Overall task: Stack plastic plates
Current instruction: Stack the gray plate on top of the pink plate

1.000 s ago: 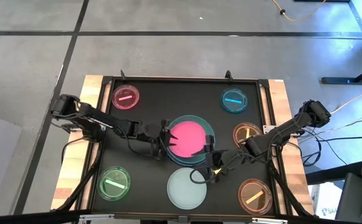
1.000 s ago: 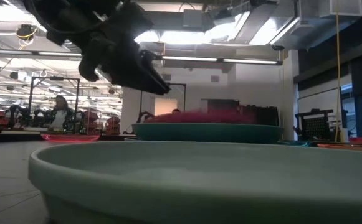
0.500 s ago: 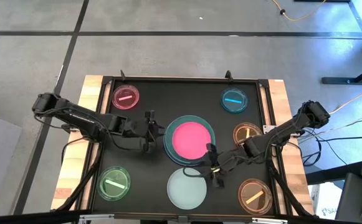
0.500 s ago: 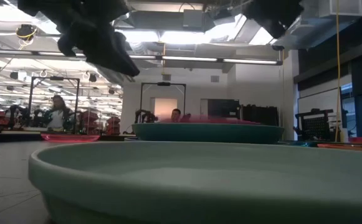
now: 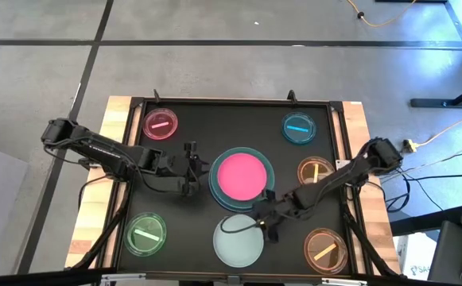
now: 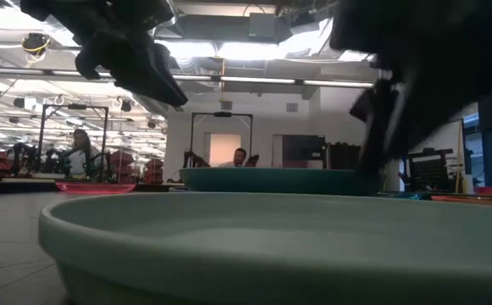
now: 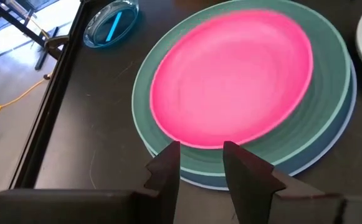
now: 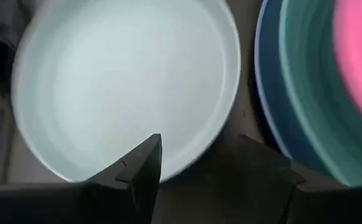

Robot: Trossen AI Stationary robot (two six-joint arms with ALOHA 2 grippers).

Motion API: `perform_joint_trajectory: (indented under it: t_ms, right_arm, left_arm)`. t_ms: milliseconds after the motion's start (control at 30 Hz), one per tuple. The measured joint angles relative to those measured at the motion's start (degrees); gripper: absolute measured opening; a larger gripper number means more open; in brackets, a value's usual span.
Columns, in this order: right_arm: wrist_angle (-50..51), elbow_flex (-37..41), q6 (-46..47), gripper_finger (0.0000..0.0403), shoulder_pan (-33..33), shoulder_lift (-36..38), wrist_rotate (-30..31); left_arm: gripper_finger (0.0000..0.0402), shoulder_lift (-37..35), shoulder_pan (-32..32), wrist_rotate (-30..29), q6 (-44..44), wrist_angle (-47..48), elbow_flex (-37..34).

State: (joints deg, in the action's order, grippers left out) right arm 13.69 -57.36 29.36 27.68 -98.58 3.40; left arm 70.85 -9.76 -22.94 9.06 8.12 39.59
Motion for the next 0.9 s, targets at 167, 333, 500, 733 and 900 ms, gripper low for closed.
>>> perform_joint_trajectory:
  t_ms: [167, 333, 500, 733, 900]
  right_arm:
    - [-0.42, 0.00, 0.86, 0.0195, 0.04, -2.68, 0.05]
    - [-1.17, 0.00, 3.63, 0.0195, 0.04, -4.88, 0.00]
    - [-3.17, 0.00, 3.72, 0.0168, 0.00, -6.45, 0.00]
    - [-3.46, 0.00, 1.46, 0.0060, -0.09, -6.54, -0.60]
    - [-3.57, 0.00, -0.93, 0.0006, -0.07, -6.56, 0.22]
  left_arm:
    - [0.0116, 0.00, 0.00, 0.02, -0.04, 0.03, 0.00]
    - [0.0116, 0.00, -0.22, 0.13, -0.07, 0.04, 0.00]
    - [0.0116, 0.00, -0.20, 0.11, -0.11, 0.03, 0.00]
    - [0.0116, 0.00, -0.20, 0.11, -0.11, 0.00, 0.00]
    - [0.0116, 0.00, -0.20, 0.11, -0.11, 0.00, 0.00]
